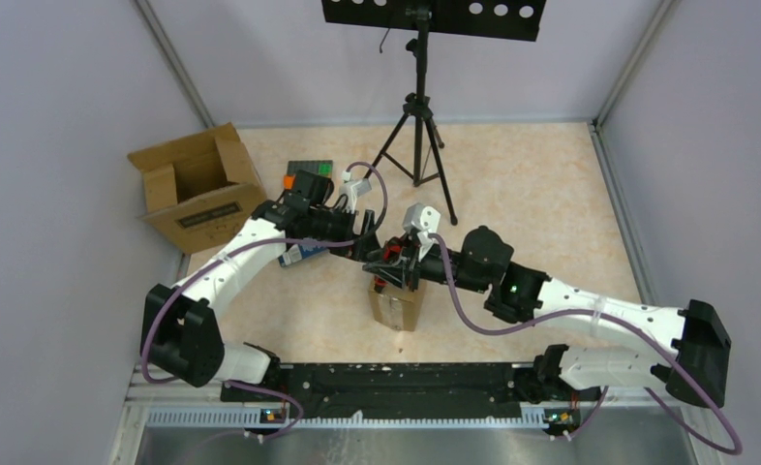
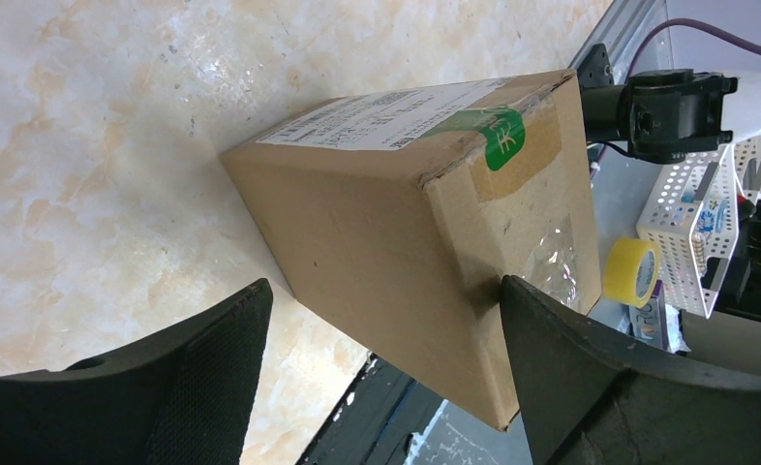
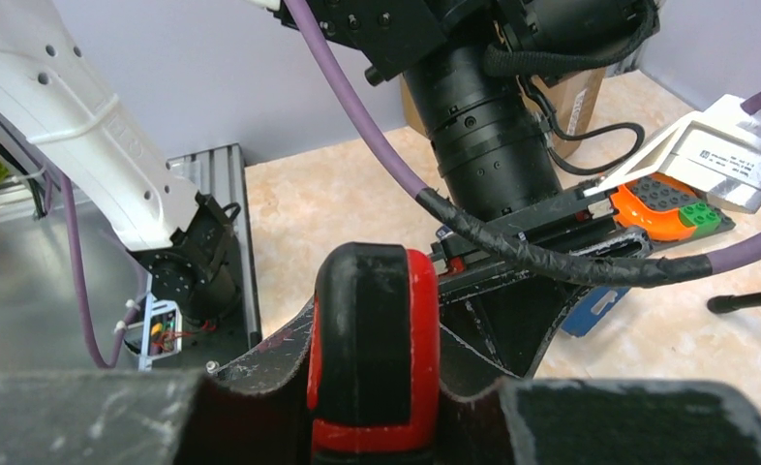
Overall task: Unpack the express box
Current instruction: Cut the express box at the center of the board.
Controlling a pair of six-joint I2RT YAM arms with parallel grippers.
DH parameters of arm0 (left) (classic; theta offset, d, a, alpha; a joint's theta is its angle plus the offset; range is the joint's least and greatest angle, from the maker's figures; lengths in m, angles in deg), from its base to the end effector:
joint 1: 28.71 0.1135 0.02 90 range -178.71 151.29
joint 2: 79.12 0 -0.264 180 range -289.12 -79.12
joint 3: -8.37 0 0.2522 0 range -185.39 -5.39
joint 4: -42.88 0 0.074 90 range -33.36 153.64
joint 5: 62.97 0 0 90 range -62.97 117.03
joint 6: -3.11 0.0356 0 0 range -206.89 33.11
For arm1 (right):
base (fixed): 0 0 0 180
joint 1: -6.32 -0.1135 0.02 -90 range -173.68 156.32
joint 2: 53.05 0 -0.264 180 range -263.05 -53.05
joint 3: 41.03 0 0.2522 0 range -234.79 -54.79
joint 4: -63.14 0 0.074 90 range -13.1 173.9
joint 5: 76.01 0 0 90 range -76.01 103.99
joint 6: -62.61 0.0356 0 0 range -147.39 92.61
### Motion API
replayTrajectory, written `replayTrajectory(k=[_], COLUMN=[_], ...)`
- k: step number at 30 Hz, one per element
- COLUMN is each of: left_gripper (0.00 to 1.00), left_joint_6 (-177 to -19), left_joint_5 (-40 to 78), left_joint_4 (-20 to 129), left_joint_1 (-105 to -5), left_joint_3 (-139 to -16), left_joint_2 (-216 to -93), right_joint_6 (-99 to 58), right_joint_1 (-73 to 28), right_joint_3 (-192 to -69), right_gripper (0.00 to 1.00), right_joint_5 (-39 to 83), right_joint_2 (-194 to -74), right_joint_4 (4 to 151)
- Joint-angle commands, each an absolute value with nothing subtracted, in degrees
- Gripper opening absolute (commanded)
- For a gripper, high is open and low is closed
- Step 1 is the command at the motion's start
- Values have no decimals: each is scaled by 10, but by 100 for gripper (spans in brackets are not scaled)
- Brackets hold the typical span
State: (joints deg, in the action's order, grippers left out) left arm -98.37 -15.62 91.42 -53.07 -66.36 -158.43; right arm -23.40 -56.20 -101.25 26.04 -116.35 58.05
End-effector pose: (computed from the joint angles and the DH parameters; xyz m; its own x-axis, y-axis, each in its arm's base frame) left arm 0.2474 -0.1385 0.2726 -0.8482 0.2234 -0.4803 0.5153 0.5579 -0.6505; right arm 0.1143 0.2358 0.3396 -0.0509 0.0496 -0.9975 -0.9627 0.2634 0.0622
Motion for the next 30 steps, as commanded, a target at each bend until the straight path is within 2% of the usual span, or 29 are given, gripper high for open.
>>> replayTrajectory(k=[1, 30], left_gripper=[88, 87], left_joint_6=[-951, -947], left_joint_5=[-135, -130], left_joint_4=[940, 947], left_joint_1=[-531, -531], left_joint_3=[-668, -676], left_joint_2=[-1597, -1604], right_joint_6=[-248, -269], right_joint_1=[-570, -570], right_joint_3=[-1007, -1006], right_gripper=[0, 0], right_joint_5=[258, 239], right_joint_2=[-1168, -1157], right_joint_4=[537, 553])
